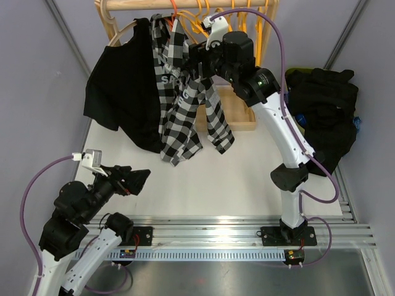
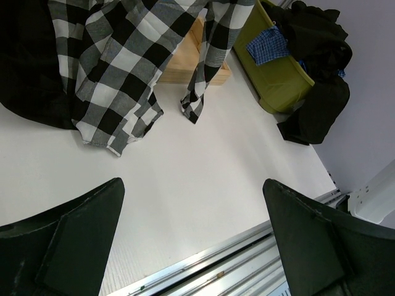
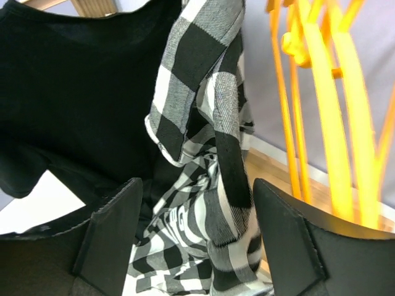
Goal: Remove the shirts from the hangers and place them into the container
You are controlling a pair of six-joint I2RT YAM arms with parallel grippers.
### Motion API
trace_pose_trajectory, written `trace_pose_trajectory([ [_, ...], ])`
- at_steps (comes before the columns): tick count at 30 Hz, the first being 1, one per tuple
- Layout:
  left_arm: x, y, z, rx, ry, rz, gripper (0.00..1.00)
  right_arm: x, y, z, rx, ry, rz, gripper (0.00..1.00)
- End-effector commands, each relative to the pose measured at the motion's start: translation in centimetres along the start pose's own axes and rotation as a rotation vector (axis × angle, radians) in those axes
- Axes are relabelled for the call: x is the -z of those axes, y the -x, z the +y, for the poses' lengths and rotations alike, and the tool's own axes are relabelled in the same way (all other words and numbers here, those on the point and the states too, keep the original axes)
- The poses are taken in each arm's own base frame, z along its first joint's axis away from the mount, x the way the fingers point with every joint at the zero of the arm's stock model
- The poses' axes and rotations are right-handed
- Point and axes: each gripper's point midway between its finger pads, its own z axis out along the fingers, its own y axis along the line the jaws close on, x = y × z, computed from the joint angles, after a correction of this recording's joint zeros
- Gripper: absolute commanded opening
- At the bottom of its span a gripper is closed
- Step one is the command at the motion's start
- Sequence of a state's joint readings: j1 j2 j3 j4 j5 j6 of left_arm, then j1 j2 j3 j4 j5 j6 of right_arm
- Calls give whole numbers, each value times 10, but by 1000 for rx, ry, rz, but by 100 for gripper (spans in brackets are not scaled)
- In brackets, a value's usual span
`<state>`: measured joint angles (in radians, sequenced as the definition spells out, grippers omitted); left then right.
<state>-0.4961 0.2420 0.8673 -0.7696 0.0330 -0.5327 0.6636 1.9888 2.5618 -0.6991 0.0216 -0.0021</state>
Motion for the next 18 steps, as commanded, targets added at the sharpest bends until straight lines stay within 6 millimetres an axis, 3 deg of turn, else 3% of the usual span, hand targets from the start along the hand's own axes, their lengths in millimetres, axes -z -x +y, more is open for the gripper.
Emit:
trace_pose_trajectory([
  [1,5,9,-12,1,-51,-32,99,-19,-6,-2,-41,55,-4,76],
  [7,11,10,-11,4,-48,-45,99,-47,-33,-4,-94,81,48,69],
  [10,13,9,-10,7,-48,-48,99,-50,-31,-1,-113,99,35,57],
  [14,13,6,-10,18,-56,-42,99,-47,-17,1,-131,105,-12,23],
  [15,12,3,-9,21,-54,-36,99,-42,-10,2,-133,107,-29,4],
  [18,10,-2,-7,32,-54,-30,98,-34,4,3,-132,113,-67,0],
])
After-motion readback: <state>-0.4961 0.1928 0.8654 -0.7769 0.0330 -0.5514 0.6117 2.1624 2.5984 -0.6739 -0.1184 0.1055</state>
